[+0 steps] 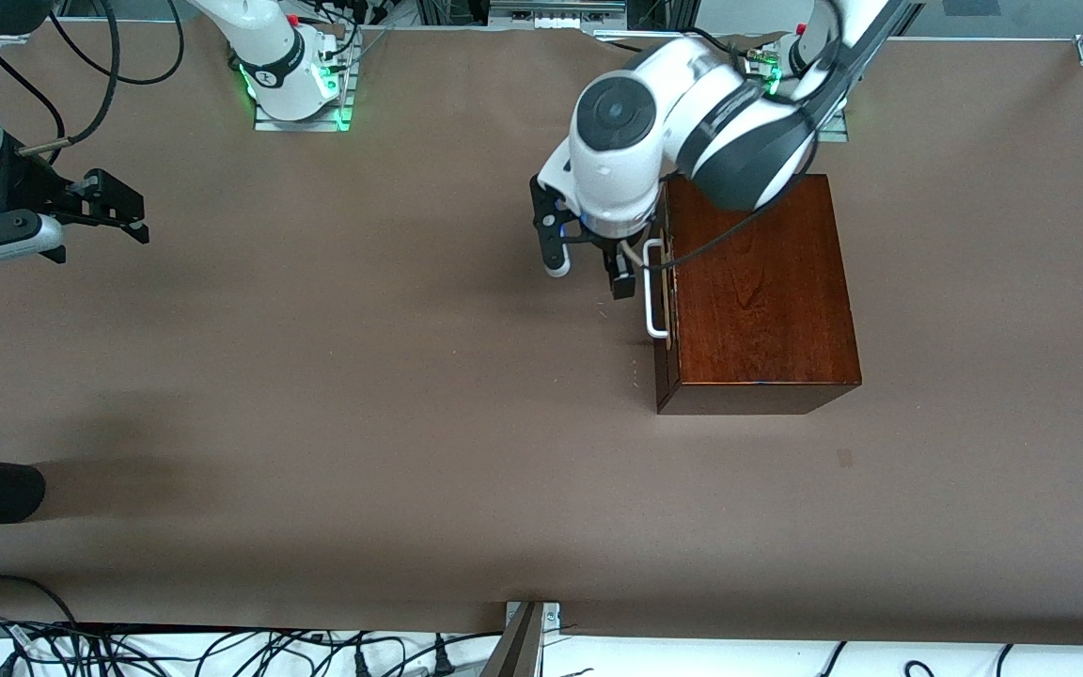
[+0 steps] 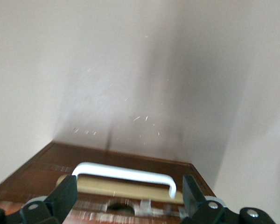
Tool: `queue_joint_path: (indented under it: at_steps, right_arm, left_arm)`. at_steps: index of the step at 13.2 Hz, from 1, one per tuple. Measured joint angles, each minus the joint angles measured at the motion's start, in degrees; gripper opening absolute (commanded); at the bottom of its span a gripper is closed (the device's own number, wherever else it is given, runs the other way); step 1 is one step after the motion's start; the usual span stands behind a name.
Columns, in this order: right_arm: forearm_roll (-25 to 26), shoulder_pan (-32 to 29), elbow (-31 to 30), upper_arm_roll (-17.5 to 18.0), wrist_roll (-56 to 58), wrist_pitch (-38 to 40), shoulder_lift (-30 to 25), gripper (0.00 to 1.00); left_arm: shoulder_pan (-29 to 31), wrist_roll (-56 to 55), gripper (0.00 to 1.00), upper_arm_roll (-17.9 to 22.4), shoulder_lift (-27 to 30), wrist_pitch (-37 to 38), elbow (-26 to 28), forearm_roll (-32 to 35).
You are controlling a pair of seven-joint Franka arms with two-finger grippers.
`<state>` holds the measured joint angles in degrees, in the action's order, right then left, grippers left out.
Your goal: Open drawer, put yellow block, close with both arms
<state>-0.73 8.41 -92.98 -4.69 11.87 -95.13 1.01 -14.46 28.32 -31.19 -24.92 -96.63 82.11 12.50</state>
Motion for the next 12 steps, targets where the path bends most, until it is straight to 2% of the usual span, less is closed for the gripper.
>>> queue_joint_path:
  at_steps: [4,7,12]
  right_arm:
    - [0.00,-0.01,0.00,-0.05,-0.01,0.02,0.01,1.00]
    - [0.00,-0.01,0.00,-0.06,-0.02,0.02,0.01,1.00]
    - [0.00,-0.01,0.00,-0.09,-0.04,0.04,0.01,1.00]
  left_arm:
    - [7.51,-3.08,1.00,0.82,2.91,10.00,-5.74,0.28]
    - [13.18,-2.96,1.00,4.16,2.89,14.62,-10.72,2.51]
    - [14.55,-3.80,1.00,11.08,2.88,15.92,-16.97,3.20]
